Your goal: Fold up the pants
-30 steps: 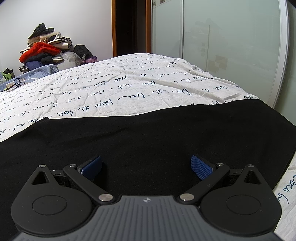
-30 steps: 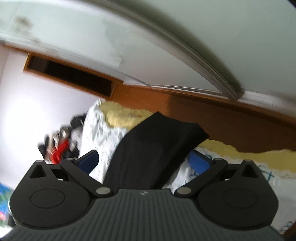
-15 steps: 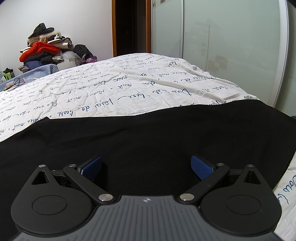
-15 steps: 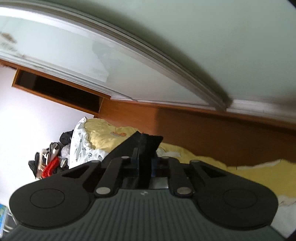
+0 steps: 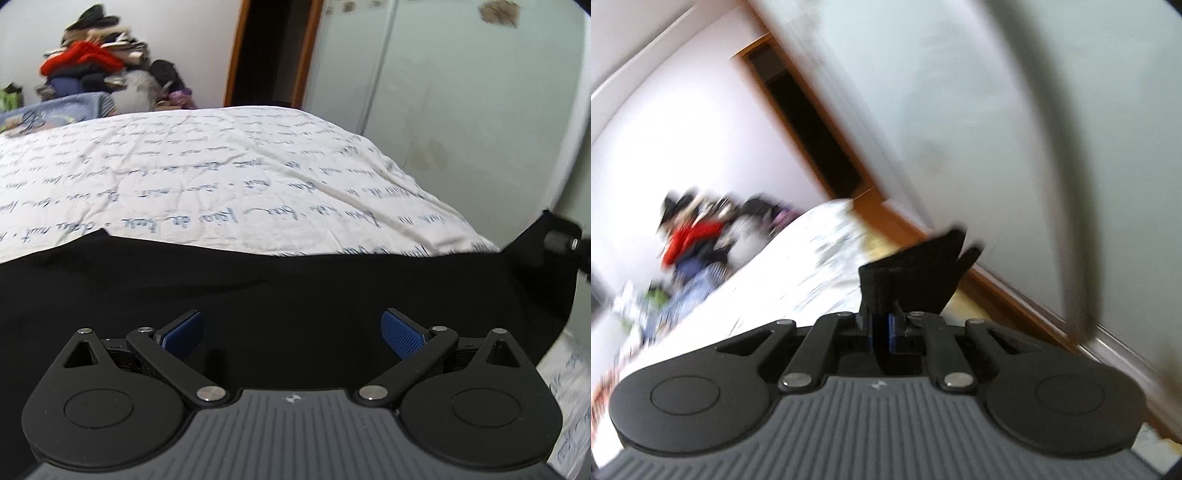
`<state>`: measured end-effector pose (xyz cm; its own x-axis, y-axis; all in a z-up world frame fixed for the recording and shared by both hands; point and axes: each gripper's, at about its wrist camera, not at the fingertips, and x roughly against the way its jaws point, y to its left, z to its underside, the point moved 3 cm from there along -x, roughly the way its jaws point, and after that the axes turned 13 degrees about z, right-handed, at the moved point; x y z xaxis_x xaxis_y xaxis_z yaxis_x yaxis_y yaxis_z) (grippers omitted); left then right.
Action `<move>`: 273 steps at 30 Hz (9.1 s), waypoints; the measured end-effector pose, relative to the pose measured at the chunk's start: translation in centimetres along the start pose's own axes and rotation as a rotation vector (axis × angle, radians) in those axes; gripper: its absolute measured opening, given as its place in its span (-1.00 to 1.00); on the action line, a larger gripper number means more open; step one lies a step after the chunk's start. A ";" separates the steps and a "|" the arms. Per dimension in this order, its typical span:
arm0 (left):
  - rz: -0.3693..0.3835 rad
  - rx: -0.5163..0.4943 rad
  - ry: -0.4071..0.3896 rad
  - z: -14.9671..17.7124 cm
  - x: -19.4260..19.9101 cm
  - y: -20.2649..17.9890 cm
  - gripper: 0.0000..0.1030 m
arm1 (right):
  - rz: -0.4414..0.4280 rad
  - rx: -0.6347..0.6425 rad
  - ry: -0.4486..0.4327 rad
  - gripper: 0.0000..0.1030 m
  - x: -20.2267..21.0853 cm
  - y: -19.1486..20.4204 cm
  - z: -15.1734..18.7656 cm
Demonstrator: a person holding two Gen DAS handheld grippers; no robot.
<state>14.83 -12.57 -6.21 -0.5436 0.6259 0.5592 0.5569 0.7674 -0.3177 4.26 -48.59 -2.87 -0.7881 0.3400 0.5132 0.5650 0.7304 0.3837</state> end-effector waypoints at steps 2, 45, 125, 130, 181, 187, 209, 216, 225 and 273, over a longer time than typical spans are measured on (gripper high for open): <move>-0.022 0.014 -0.009 -0.2 0.1 0.5 1.00 | -0.042 0.124 0.012 -0.81 0.2 3.4 1.7; 0.386 0.335 0.116 -1.4 -4.5 -0.3 -0.79 | -0.139 0.928 -0.179 -0.82 7.4 15.6 15.7; -0.203 -0.220 0.122 4.4 4.8 1.0 0.71 | -0.030 0.817 0.099 0.28 3.4 12.4 13.2; -0.211 -0.188 0.118 4.3 5.2 0.9 0.71 | -0.024 0.780 0.074 0.29 4.3 12.5 12.3; -0.487 -0.008 0.050 2.7 10.6 10.8 0.73 | -0.124 0.966 0.032 0.87 4.4 22.1 18.8; -0.505 -0.010 0.056 2.9 10.6 11.8 0.73 | -0.145 0.929 0.014 0.95 5.0 22.4 17.9; -0.504 0.013 0.043 3.0 10.6 13.2 0.81 | -0.149 0.961 0.041 1.00 3.6 23.0 19.4; -0.484 0.009 0.040 3.1 10.8 13.1 0.81 | -0.165 0.909 0.062 1.00 3.1 22.5 19.3; -0.528 0.021 0.044 2.5 13.2 14.2 0.81 | -0.158 0.838 0.079 1.00 3.2 22.5 18.6; -0.511 0.572 -0.097 6.3 27.4 28.1 0.80 | -0.616 1.673 -0.441 -0.77 13.6 44.4 39.9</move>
<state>11.59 27.01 -4.64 -0.7130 0.1642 0.6817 -0.1748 0.8999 -0.3996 8.86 12.12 -9.46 -0.9201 -0.2622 0.2910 -0.3841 0.4585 -0.8014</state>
